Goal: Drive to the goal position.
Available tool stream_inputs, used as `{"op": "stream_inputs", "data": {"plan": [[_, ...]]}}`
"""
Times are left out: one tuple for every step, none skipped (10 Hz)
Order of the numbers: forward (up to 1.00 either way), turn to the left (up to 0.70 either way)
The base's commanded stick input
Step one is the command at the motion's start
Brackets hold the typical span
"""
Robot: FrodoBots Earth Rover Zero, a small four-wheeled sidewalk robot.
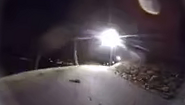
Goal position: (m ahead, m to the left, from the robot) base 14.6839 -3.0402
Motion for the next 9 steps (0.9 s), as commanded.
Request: {"op": "stream_inputs", "data": {"plan": [[1.0, 0.0], [1.0, 0.0], [1.0, 0.0], [1.0, 0.0], [1.0, 0.0], [1.0, 0.0], [1.0, 0.0], [1.0, 0.0], [1.0, 0.0]]}}
